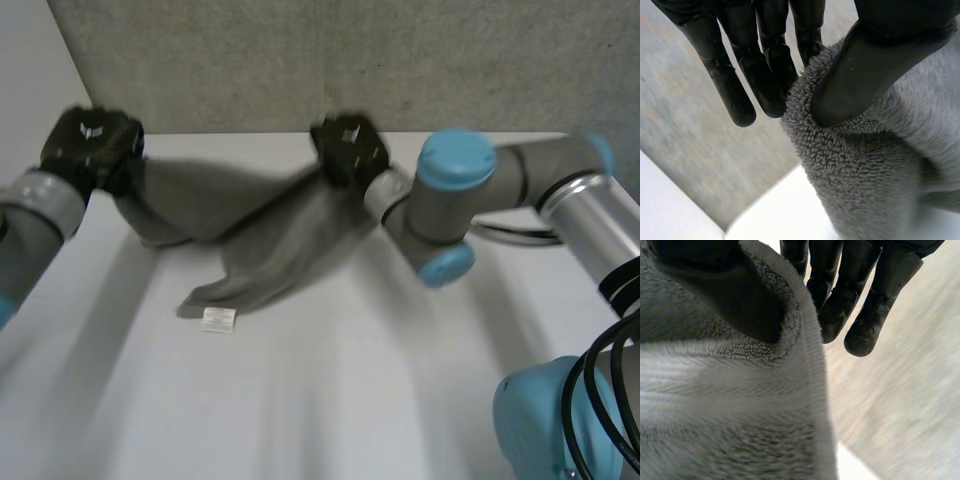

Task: Fold the towel.

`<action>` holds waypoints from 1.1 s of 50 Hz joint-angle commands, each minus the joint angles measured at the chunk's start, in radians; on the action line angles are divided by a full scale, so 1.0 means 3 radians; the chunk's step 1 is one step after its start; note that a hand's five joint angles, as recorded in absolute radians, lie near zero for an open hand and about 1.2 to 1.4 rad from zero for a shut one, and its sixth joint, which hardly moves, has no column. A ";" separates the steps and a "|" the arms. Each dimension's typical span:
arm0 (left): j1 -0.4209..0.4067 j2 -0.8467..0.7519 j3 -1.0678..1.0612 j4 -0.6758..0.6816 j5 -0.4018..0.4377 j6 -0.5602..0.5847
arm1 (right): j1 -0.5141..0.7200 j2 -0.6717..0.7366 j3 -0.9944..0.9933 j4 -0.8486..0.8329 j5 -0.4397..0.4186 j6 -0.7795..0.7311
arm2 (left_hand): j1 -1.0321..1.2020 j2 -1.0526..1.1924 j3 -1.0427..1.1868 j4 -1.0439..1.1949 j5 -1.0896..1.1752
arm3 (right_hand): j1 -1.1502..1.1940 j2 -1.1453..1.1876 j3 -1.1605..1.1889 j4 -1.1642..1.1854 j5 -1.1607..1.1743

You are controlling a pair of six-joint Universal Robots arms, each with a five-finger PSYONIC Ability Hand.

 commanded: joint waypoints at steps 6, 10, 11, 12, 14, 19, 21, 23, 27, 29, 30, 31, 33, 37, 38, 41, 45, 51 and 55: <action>-0.0280 -0.0978 0.2817 0.0164 -0.0827 -0.0530 | -0.0237 -0.0493 -0.0750 -0.0992 0.0517 -0.0161 | 0.0277 0.0299 0.0270 0.0262 0.0264 | 0.0268 0.0276 0.0180 0.0188 0.0214; -0.0290 -0.0968 0.2912 0.0164 -0.0916 -0.0674 | -0.0289 -0.0763 -0.0368 -0.0804 0.0314 -0.0401 | 0.0268 0.0289 0.0260 0.0253 0.0254 | 0.0268 0.0276 0.0180 0.0188 0.0214; -0.0315 -0.0943 0.2775 0.0134 -0.0900 -0.0724 | -0.0304 -0.0820 -0.0194 -0.0646 0.0196 -0.0447 | 0.0268 0.0289 0.0260 0.0253 0.0254 | 0.0268 0.0276 0.0180 0.0188 0.0214; -0.0356 -0.0892 0.2520 0.0103 -0.0855 -0.0765 | -0.0304 -0.0820 -0.0193 -0.0645 0.0195 -0.0448 | 0.0258 0.0279 0.0250 0.0243 0.0244 | 0.0268 0.0276 0.0180 0.0188 0.0214; -0.0372 -0.0816 0.2199 0.0093 -0.0783 -0.0771 | -0.0309 -0.0871 0.0012 -0.0430 0.0016 -0.0509 | 0.0238 0.0260 0.0231 0.0224 0.0225 | 0.0268 0.0276 0.0180 0.0188 0.0214; -0.0362 -0.0555 0.1090 0.0139 -0.0395 -0.0715 | -0.0390 -0.0958 0.0828 0.0703 -0.0581 -0.0932 | 0.0150 0.0172 0.0143 0.0136 0.0137 | 0.0268 0.0276 0.0180 0.0188 0.0214; -0.0351 -0.0493 0.0739 0.0175 -0.0246 -0.0658 | -0.0441 -0.0994 0.1068 0.0958 -0.0618 -0.1070 | 0.0131 0.0152 0.0123 0.0116 0.0117 | 0.0268 0.0276 0.0180 0.0188 0.0214; -0.0346 -0.0412 0.0344 0.0205 -0.0104 -0.0552 | -0.0488 -0.1055 0.1357 0.1155 -0.0659 -0.1169 | 0.0102 0.0123 0.0094 0.0087 0.0088 | 0.0268 0.0276 0.0180 0.0188 0.0214; -0.0295 -0.0166 -0.0680 0.0231 0.0112 -0.0164 | -0.0636 -0.1376 0.2279 0.1187 -0.0710 -0.1317 | -0.0035 -0.0014 -0.0043 -0.0050 -0.0049 | 0.0268 0.0276 0.0180 0.0188 0.0214; -0.0285 -0.0125 -0.0936 0.0231 0.0127 -0.0051 | -0.0712 -0.1514 0.2581 0.1085 -0.0756 -0.1332 | -0.0084 -0.0063 -0.0092 -0.0099 -0.0098 | 0.0268 0.0276 0.0180 0.0188 0.0214; -0.0285 -0.0104 -0.1151 0.0231 0.0133 0.0046 | -0.0789 -0.1647 0.2837 0.0977 -0.0802 -0.1342 | -0.0094 -0.0073 -0.0102 -0.0109 -0.0108 | 0.0268 0.0276 0.0180 0.0188 0.0214; -0.0285 -0.0104 -0.1153 0.0231 0.0133 0.0047 | -0.0790 -0.1649 0.2840 0.0976 -0.0802 -0.1343 | -0.0094 -0.0073 -0.0102 -0.0109 -0.0108 | 0.0268 0.0276 0.0180 0.0188 0.0214; -0.0290 -0.0089 -0.1307 0.0231 0.0128 0.0144 | -0.0856 -0.1787 0.3070 0.0879 -0.0853 -0.1343 | -0.0114 -0.0093 -0.0122 -0.0129 -0.0128 | 0.0268 0.0276 0.0180 0.0188 0.0214; -0.0300 0.0095 -0.1552 0.0221 0.0102 0.0226 | -0.0984 -0.2108 0.3534 0.0691 -0.0940 -0.1343 | -0.0201 -0.0180 -0.0209 -0.0216 -0.0215 | 0.0268 0.0276 0.0180 0.0188 0.0214; -0.0315 0.0161 -0.1583 0.0195 0.0092 0.0221 | -0.1019 -0.2175 0.3646 0.0660 -0.0950 -0.1343 | -0.0251 -0.0229 -0.0258 -0.0265 -0.0264 | 0.0268 0.0276 0.0180 0.0188 0.0214; -0.0326 0.0223 -0.1598 0.0185 0.0092 0.0216 | -0.1050 -0.2231 0.3739 0.0644 -0.0961 -0.1348 | -0.0320 -0.0298 -0.0327 -0.0334 -0.0333 | 0.0268 0.0276 0.0180 0.0188 0.0214; -0.0422 0.0422 -0.1669 0.0078 0.0092 0.0119 | -0.1142 -0.2379 0.3928 0.0619 -0.0966 -0.1353 | -0.1332 -0.1311 -0.1339 -0.1347 -0.1345 | 0.0268 0.0276 0.0180 0.0188 0.0214; -0.0704 0.0627 -0.1711 -0.0199 0.0117 -0.0259 | -0.1367 -0.2518 0.4169 0.0578 -0.0976 -0.1389 | -0.3138 -0.3117 -0.3145 -0.3153 -0.3151 | 0.0268 0.0276 0.0180 0.0188 0.0214; -0.0776 0.0770 -0.1670 -0.0255 0.0138 -0.0494 | -0.1480 -0.2605 0.4408 0.0572 -0.0941 -0.1658 | -0.3216 -0.3195 -0.3224 -0.3231 -0.3230 | 0.0268 0.0276 0.0180 0.0188 0.0214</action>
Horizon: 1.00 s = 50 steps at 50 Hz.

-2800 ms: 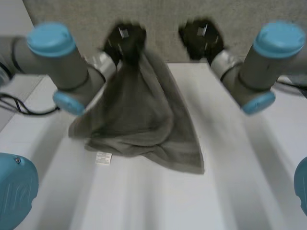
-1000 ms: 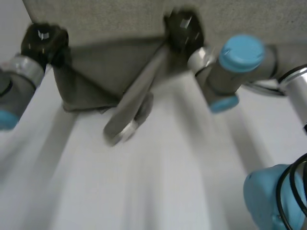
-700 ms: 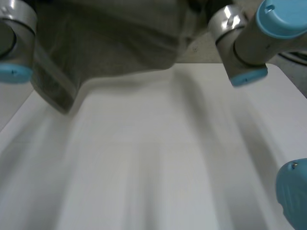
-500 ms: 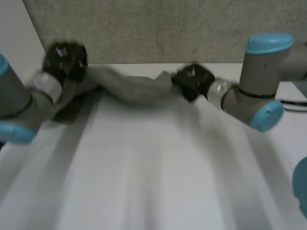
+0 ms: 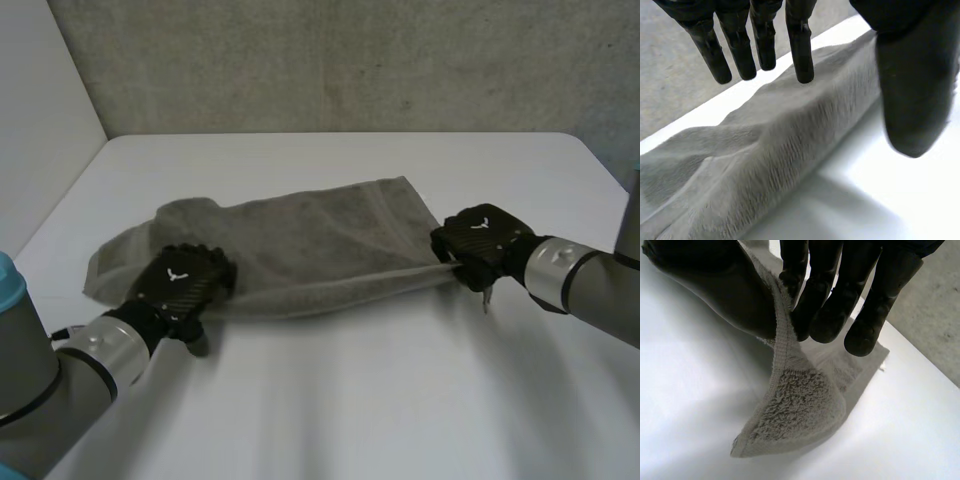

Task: Fold the towel.

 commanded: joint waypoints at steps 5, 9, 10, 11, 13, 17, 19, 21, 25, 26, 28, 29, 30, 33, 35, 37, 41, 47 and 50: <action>-0.0080 0.0260 0.0232 -0.0080 0.0023 -0.0400 | -0.0281 -0.0128 0.0467 -0.0049 0.0045 -0.0564 | -0.0297 -0.0336 -0.0357 -0.0362 -0.0256 | 0.0267 0.0179 0.0171 0.0188 0.0187; 0.0038 0.0183 0.0509 -0.0018 0.0018 -0.0395 | -0.0276 -0.0134 0.0539 -0.0120 0.0050 -0.0601 | -0.0308 -0.0347 -0.0368 -0.0372 -0.0267 | 0.0267 0.0179 0.0171 0.0188 0.0187; 0.0084 0.0087 0.0636 0.0002 0.0018 -0.0395 | -0.0276 -0.0134 0.0570 -0.0161 0.0050 -0.0601 | -0.0308 -0.0347 -0.0368 -0.0372 -0.0267 | 0.0267 0.0179 0.0171 0.0188 0.0187; 0.0104 -0.0076 0.0773 0.0022 0.0013 -0.0365 | -0.0281 -0.0129 0.0595 -0.0202 0.0055 -0.0606 | -0.0288 -0.0327 -0.0348 -0.0353 -0.0247 | 0.0267 0.0179 0.0171 0.0188 0.0187; 0.0115 -0.0250 0.0922 0.0018 0.0013 -0.0344 | -0.0291 -0.0129 0.0626 -0.0238 0.0055 -0.0616 | -0.0288 -0.0327 -0.0348 -0.0353 -0.0247 | 0.0267 0.0179 0.0171 0.0188 0.0187; 0.0120 -0.0620 0.1225 -0.0018 0.0003 -0.0262 | -0.0292 -0.0118 0.0672 -0.0330 0.0050 -0.0616 | -0.0288 -0.0327 -0.0348 -0.0353 -0.0247 | 0.0267 0.0179 0.0171 0.0188 0.0187; 0.0120 -0.0971 0.1474 -0.0084 -0.0002 -0.0115 | -0.0292 -0.0113 0.0713 -0.0457 0.0061 -0.0631 | -0.0259 -0.0298 -0.0319 -0.0323 -0.0218 | 0.0267 0.0179 0.0171 0.0188 0.0187; 0.0120 -0.1125 0.1582 -0.0156 -0.0007 -0.0018 | -0.0302 -0.0113 0.0728 -0.0514 0.0066 -0.0636 | -0.0259 -0.0298 -0.0319 -0.0323 -0.0218 | 0.0267 0.0179 0.0171 0.0188 0.0187; 0.0120 -0.1382 0.1762 -0.0310 -0.0023 0.0219 | -0.0338 -0.0098 0.0734 -0.0586 0.0081 -0.0636 | -0.0259 -0.0298 -0.0319 -0.0323 -0.0218 | 0.0267 0.0179 0.0171 0.0188 0.0187; 0.0120 -0.1483 0.1848 -0.0360 -0.0028 0.0310 | -0.0348 -0.0088 0.0729 -0.0611 0.0086 -0.0636 | -0.0259 -0.0298 -0.0319 -0.0323 -0.0218 | 0.0267 0.0179 0.0171 0.0188 0.0187; 0.0120 -0.1576 0.1930 -0.0397 -0.0043 0.0377 | -0.0358 -0.0077 0.0723 -0.0632 0.0096 -0.0641 | -0.0259 -0.0298 -0.0319 -0.0323 -0.0218 | 0.0267 0.0179 0.0171 0.0188 0.0187; 0.0120 -0.1662 0.2006 -0.0412 -0.0063 0.0423 | -0.0368 -0.0072 0.0728 -0.0647 0.0096 -0.0641 | -0.0249 -0.0288 -0.0309 -0.0314 -0.0208 | 0.0267 0.0179 0.0171 0.0188 0.0187; 0.0115 -0.1744 0.2088 -0.0432 -0.0079 0.0448 | -0.0383 -0.0072 0.0729 -0.0652 0.0101 -0.0641 | -0.0239 -0.0278 -0.0299 -0.0304 -0.0198 | 0.0267 0.0179 0.0171 0.0188 0.0187; 0.0120 -0.1837 0.2181 -0.0443 -0.0099 0.0469 | -0.0399 -0.0072 0.0734 -0.0652 0.0096 -0.0641 | -0.0229 -0.0268 -0.0289 -0.0294 -0.0189 | 0.0267 0.0179 0.0171 0.0188 0.0187; 0.0115 -0.1990 0.2379 -0.0575 -0.0135 0.0484 | -0.0409 -0.0057 0.0739 -0.0657 0.0096 -0.0641 | -0.0035 -0.0074 -0.0095 -0.0099 0.0006 | 0.0267 0.0179 0.0171 0.0188 0.0187; 0.0115 -0.2051 0.2487 -0.0692 -0.0140 0.0484 | -0.0414 -0.0052 0.0744 -0.0657 0.0096 -0.0641 | 0.0015 -0.0024 -0.0045 -0.0050 0.0056 | 0.0267 0.0179 0.0171 0.0188 0.0187; 0.0110 -0.2139 0.2703 -0.0959 -0.0145 0.0479 | -0.0414 -0.0047 0.0749 -0.0657 0.0096 -0.0641 | 0.0015 -0.0024 -0.0045 -0.0049 0.0056 | 0.0267 0.0179 0.0171 0.0188 0.0187; 0.0100 -0.2215 0.2943 -0.1235 -0.0135 0.0479 | -0.0414 -0.0052 0.0769 -0.0662 0.0096 -0.0647 | 0.0015 -0.0024 -0.0045 -0.0049 0.0056 | 0.0267 0.0179 0.0171 0.0188 0.0187; 0.0089 -0.2246 0.2999 -0.1281 -0.0130 0.0479 | -0.0414 -0.0052 0.0775 -0.0662 0.0096 -0.0647 | 0.0015 -0.0024 -0.0045 -0.0049 0.0056 | 0.0267 0.0179 0.0171 0.0188 0.0187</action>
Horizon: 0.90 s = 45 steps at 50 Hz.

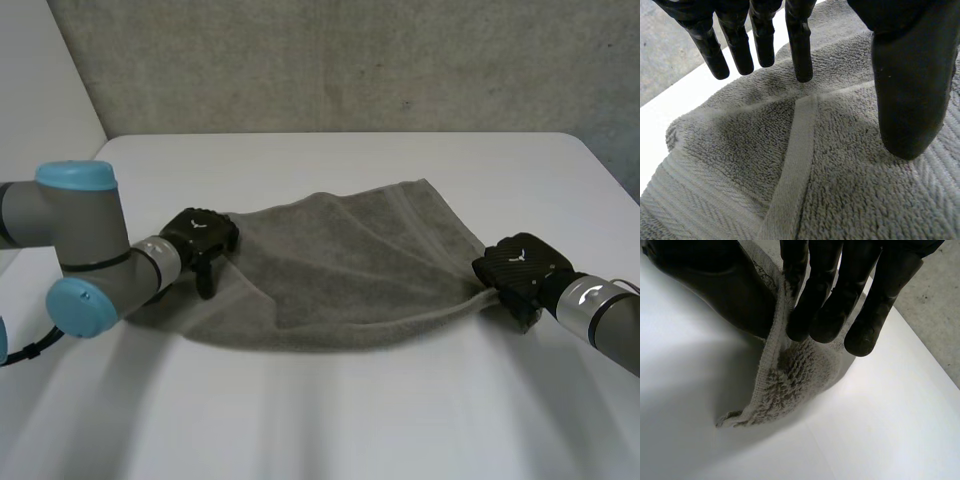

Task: Fold the towel.

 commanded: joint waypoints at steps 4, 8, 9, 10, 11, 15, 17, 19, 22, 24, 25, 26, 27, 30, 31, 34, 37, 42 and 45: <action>-0.0030 -0.0104 0.0239 -0.0243 0.0012 0.0000 | 0.0002 0.0003 0.0016 -0.0002 -0.0001 -0.0003 | 0.0113 0.0140 0.0184 0.0160 0.0094 | 0.0266 0.0179 0.0171 0.0188 0.0187; -0.0035 -0.0139 0.0321 -0.0340 0.0017 0.0001 | 0.0002 0.0003 0.0016 -0.0002 -0.0001 -0.0003 | 0.0240 0.0267 0.0311 0.0287 0.0221 | 0.0266 0.0179 0.0171 0.0188 0.0187; -0.0035 -0.0165 0.0357 -0.0391 0.0017 0.0001 | 0.0002 0.0003 0.0016 -0.0002 -0.0001 -0.0008 | 0.0279 0.0307 0.0350 0.0326 0.0260 | 0.0266 0.0179 0.0171 0.0188 0.0187; -0.0035 -0.0165 0.0357 -0.0392 0.0017 0.0001 | 0.0002 0.0003 0.0016 -0.0002 -0.0001 -0.0008 | 0.0280 0.0307 0.0351 0.0327 0.0261 | 0.0266 0.0179 0.0171 0.0188 0.0187; -0.0035 -0.0180 0.0388 -0.0438 0.0017 0.0001 | 0.0002 0.0003 0.0021 -0.0002 -0.0006 -0.0008 | 0.0289 0.0317 0.0360 0.0336 0.0271 | 0.0266 0.0179 0.0171 0.0188 0.0187; -0.0035 -0.0237 0.0465 -0.0550 0.0023 0.0001 | 0.0002 0.0003 0.0026 -0.0002 -0.0006 -0.0008 | 0.0289 0.0317 0.0361 0.0337 0.0271 | 0.0266 0.0179 0.0171 0.0188 0.0187; -0.0035 -0.0242 0.0490 -0.0576 0.0023 0.0001 | 0.0002 0.0003 0.0026 -0.0002 -0.0006 -0.0008 | 0.0299 0.0327 0.0370 0.0346 0.0280 | 0.0266 0.0179 0.0171 0.0188 0.0187; -0.0035 -0.0247 0.0521 -0.0606 0.0023 -0.0005 | 0.0002 0.0003 0.0026 -0.0002 -0.0006 -0.0008 | 0.0309 0.0336 0.0380 0.0356 0.0290 | 0.0266 0.0179 0.0171 0.0188 0.0187; -0.0035 -0.0252 0.0597 -0.0652 0.0012 -0.0005 | 0.0002 0.0008 0.0031 -0.0002 -0.0006 -0.0008 | 0.0319 0.0346 0.0390 0.0366 0.0300 | 0.0266 0.0179 0.0171 0.0188 0.0187; -0.0041 -0.0257 0.0644 -0.0683 0.0012 -0.0010 | 0.0002 0.0008 0.0032 -0.0002 -0.0006 -0.0008 | 0.0329 0.0356 0.0400 0.0376 0.0310 | 0.0266 0.0179 0.0171 0.0188 0.0187; -0.0041 -0.0272 0.0699 -0.0724 0.0007 -0.0010 | 0.0002 0.0008 0.0037 -0.0002 -0.0006 -0.0008 | 0.0329 0.0356 0.0400 0.0376 0.0310 | 0.0266 0.0179 0.0171 0.0188 0.0187; -0.0041 -0.0298 0.0756 -0.0770 0.0007 -0.0010 | 0.0002 0.0008 0.0042 -0.0002 -0.0006 -0.0008 | 0.0329 0.0356 0.0400 0.0376 0.0310 | 0.0266 0.0179 0.0171 0.0188 0.0187; -0.0041 -0.0298 0.0756 -0.0770 0.0007 -0.0010 | 0.0002 0.0008 0.0042 -0.0002 -0.0006 -0.0008 | 0.0329 0.0356 0.0400 0.0376 0.0310 | 0.0266 0.0179 0.0171 0.0188 0.0187; -0.0041 -0.0365 0.0894 -0.0873 0.0007 -0.0010 | 0.0002 0.0008 0.0052 -0.0002 -0.0006 -0.0013 | 0.0329 0.0356 0.0400 0.0376 0.0310 | 0.0266 0.0179 0.0171 0.0188 0.0187; -0.0041 -0.0400 0.0970 -0.0933 0.0007 -0.0015 | 0.0002 0.0008 0.0057 -0.0002 -0.0006 -0.0018 | 0.0329 0.0356 0.0400 0.0376 0.0310 | 0.0266 0.0179 0.0171 0.0188 0.0187; -0.0041 -0.0492 0.1129 -0.1082 -0.0003 -0.0015 | 0.0002 0.0013 0.0072 -0.0002 -0.0006 -0.0064 | 0.0329 0.0356 0.0400 0.0376 0.0310 | 0.0266 0.0179 0.0171 0.0188 0.0187; -0.0041 -0.0553 0.1257 -0.1210 -0.0003 -0.0015 | 0.0002 0.0018 0.0088 -0.0002 -0.0006 -0.0115 | 0.0329 0.0356 0.0400 0.0376 0.0310 | 0.0266 0.0179 0.0171 0.0188 0.0187; -0.0041 -0.0620 0.1380 -0.1297 -0.0003 -0.0015 | 0.0002 0.0018 0.0098 -0.0002 -0.0006 -0.0151 | 0.0329 0.0356 0.0400 0.0376 0.0310 | 0.0266 0.0179 0.0171 0.0188 0.0187; -0.0041 -0.0656 0.1426 -0.1307 -0.0003 -0.0015 | 0.0007 0.0023 0.0103 -0.0002 -0.0006 -0.0151 | 0.0329 0.0356 0.0400 0.0376 0.0310 | 0.0266 0.0179 0.0171 0.0188 0.0187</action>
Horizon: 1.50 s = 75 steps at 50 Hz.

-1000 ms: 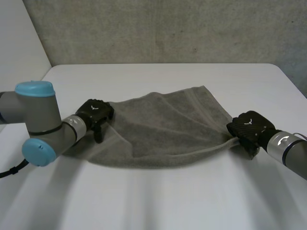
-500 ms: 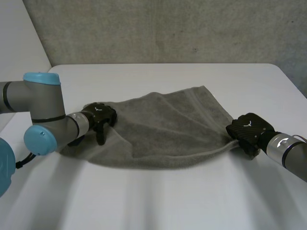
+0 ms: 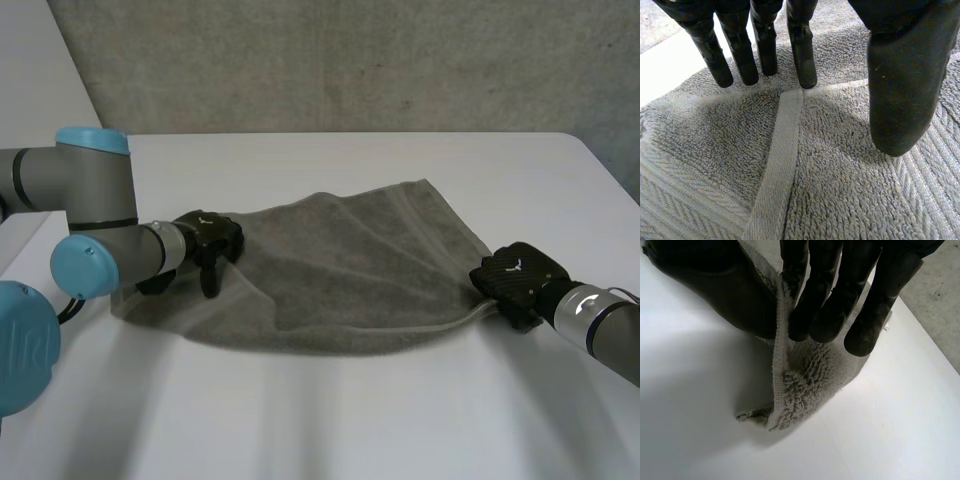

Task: Fold the towel.

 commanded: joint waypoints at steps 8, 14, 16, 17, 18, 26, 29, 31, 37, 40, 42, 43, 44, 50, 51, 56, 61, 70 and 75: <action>-0.0005 -0.0130 0.0171 -0.0095 0.0000 0.0005 | 0.0005 0.0006 0.0012 0.0000 0.0000 -0.0027 | 0.0111 0.0143 0.0140 0.0177 0.0107 | 0.0267 0.0179 0.0170 0.0188 0.0187; -0.0010 -0.0109 0.0160 -0.0126 -0.0005 0.0000 | 0.0005 0.0006 0.0012 -0.0005 0.0000 -0.0027 | 0.1540 0.1572 0.1569 0.1606 0.1536 | 0.0267 0.0179 0.0170 0.0188 0.0187; -0.0015 -0.0099 0.0145 -0.0172 0.0000 0.0000 | 0.0005 0.0011 0.0012 -0.0005 0.0000 -0.0027 | 0.1696 0.1728 0.1725 0.1763 0.1692 | 0.0267 0.0179 0.0170 0.0188 0.0187; -0.0015 -0.0099 0.0145 -0.0172 0.0000 0.0000 | 0.0005 0.0022 0.0012 -0.0005 0.0000 -0.0027 | 0.1697 0.1728 0.1725 0.1763 0.1692 | 0.0267 0.0179 0.0170 0.0188 0.0187; -0.0020 -0.0094 0.0145 -0.0192 -0.0005 0.0005 | 0.0005 0.0027 0.0007 -0.0005 0.0000 -0.0027 | 0.1667 0.1699 0.1696 0.1734 0.1663 | 0.0267 0.0179 0.0170 0.0188 0.0187; -0.0020 -0.0043 0.0094 -0.0213 -0.0005 0.0005 | 0.0005 0.0022 0.0007 0.0000 0.0000 -0.0027 | 0.1697 0.1728 0.1725 0.1763 0.1692 | 0.0267 0.0179 0.0170 0.0188 0.0187; -0.0020 0.0008 0.0027 -0.0213 -0.0005 0.0011 | 0.0005 0.0022 0.0012 0.0000 0.0000 -0.0027 | 0.1775 0.1806 0.1804 0.1841 0.1771 | 0.0267 0.0179 0.0170 0.0188 0.0187; -0.0025 0.0100 -0.0069 -0.0208 -0.0015 0.0011 | 0.0005 0.0016 0.0012 0.0000 0.0000 -0.0027 | 0.1814 0.1846 0.1843 0.1880 0.1810 | 0.0267 0.0179 0.0170 0.0188 0.0187; -0.0056 0.0376 -0.0355 -0.0192 0.0000 0.0000 | 0.0020 0.0011 0.0017 0.0005 0.0000 -0.0027 | 0.1746 0.1777 0.1775 0.1812 0.1742 | 0.0267 0.0179 0.0170 0.0188 0.0187; -0.0061 0.0448 -0.0453 -0.0182 0.0010 0.0000 | 0.0025 0.0006 0.0017 0.0005 0.0000 -0.0027 | 0.1706 0.1738 0.1735 0.1773 0.1702 | 0.0267 0.0179 0.0170 0.0188 0.0187; -0.0066 0.0586 -0.0647 -0.0121 0.0015 0.0000 | 0.0031 0.0001 0.0032 0.0005 0.0000 -0.0027 | 0.1667 0.1699 0.1696 0.1734 0.1663 | 0.0267 0.0179 0.0170 0.0188 0.0187; -0.0066 0.0586 -0.0648 -0.0121 0.0015 0.0000 | 0.0031 0.0001 0.0032 0.0005 0.0000 -0.0027 | 0.1667 0.1699 0.1696 0.1733 0.1663 | 0.0267 0.0179 0.0170 0.0188 0.0187; -0.0066 0.0642 -0.0744 -0.0065 0.0015 0.0000 | 0.0031 -0.0004 0.0042 0.0005 0.0000 -0.0027 | 0.1657 0.1689 0.1686 0.1724 0.1653 | 0.0267 0.0179 0.0170 0.0188 0.0187; -0.0066 0.0821 -0.1102 0.0119 0.0015 0.0011 | 0.0031 -0.0019 0.0048 0.0005 0.0000 -0.0027 | 0.1540 0.1572 0.1569 0.1607 0.1536 | 0.0267 0.0179 0.0170 0.0188 0.0187; -0.0066 0.0842 -0.1163 0.0145 0.0015 0.0011 | 0.0036 -0.0024 0.0048 0.0005 -0.0005 -0.0027 | 0.1530 0.1562 0.1559 0.1597 0.1526 | 0.0267 0.0179 0.0170 0.0188 0.0187; -0.0061 0.0872 -0.1266 0.0186 0.0015 0.0016 | 0.0036 -0.0029 0.0063 0.0005 -0.0005 -0.0027 | 0.1471 0.1503 0.1500 0.1538 0.1467 | 0.0267 0.0179 0.0170 0.0188 0.0187; -0.0056 0.0878 -0.1338 0.0186 0.0015 0.0016 | 0.0036 -0.0030 0.0068 0.0005 -0.0010 -0.0027 | 0.1501 0.1532 0.1530 0.1567 0.1497 | 0.0267 0.0179 0.0170 0.0188 0.0187; -0.0020 0.0903 -0.1410 0.0212 -0.0025 0.0021 | 0.0046 -0.0035 0.0063 0.0010 -0.0041 -0.0027 | 0.3251 0.3283 0.3280 0.3318 0.3247 | 0.0267 0.0179 0.0170 0.0188 0.0187; 0.0000 0.1082 -0.1363 0.0339 -0.0061 0.0016 | 0.0031 -0.0070 -0.0019 0.0010 -0.0051 -0.0027 | 0.3251 0.3283 0.3280 0.3318 0.3247 | 0.0267 0.0179 0.0170 0.0188 0.0187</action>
